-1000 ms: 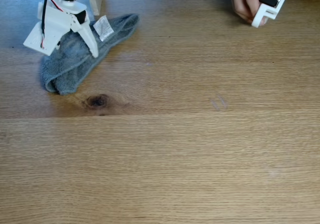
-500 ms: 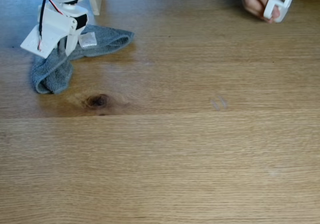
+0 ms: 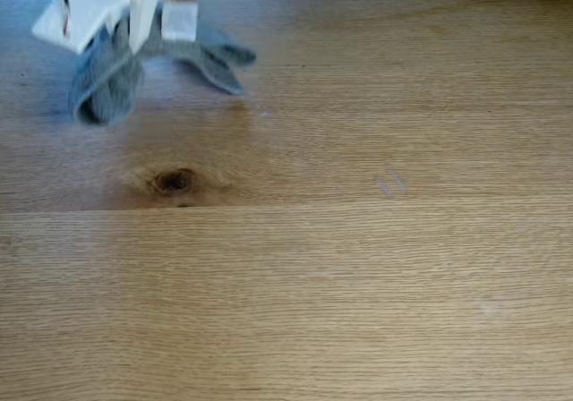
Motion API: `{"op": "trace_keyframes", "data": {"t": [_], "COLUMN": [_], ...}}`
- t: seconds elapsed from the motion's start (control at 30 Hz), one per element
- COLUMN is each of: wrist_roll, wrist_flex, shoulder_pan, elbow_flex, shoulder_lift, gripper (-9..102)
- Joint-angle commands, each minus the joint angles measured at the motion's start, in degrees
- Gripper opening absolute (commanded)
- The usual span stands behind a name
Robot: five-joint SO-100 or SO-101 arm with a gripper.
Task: Clean the area in front of the robot
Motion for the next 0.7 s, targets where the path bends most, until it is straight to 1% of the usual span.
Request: {"op": "trace_keyframes", "data": {"t": [0.0,0.13,0.2,0.27,0.33,0.47,0.53,0.6,0.67], "wrist_roll": [2.2,4.7,5.6,6.9,8.1,10.6,11.1,11.9,12.4], "wrist_flex": [11.0,20.4,24.3,26.2,27.0,24.3,21.3,16.4,9.2], "shoulder_pan": [-6.3,-14.0,-18.3,-22.5,-27.0,-38.1,-44.6,-49.4,-51.4], "elbow_flex": [-1.2,-1.1,-1.1,-1.1,-1.1,-1.0,0.3,2.4,5.0], "shoulder_lift": [16.4,21.9,23.7,24.3,24.1,22.4,20.2,16.0,10.5], "gripper": [0,0,3,0,0,0,0,0,0]}}
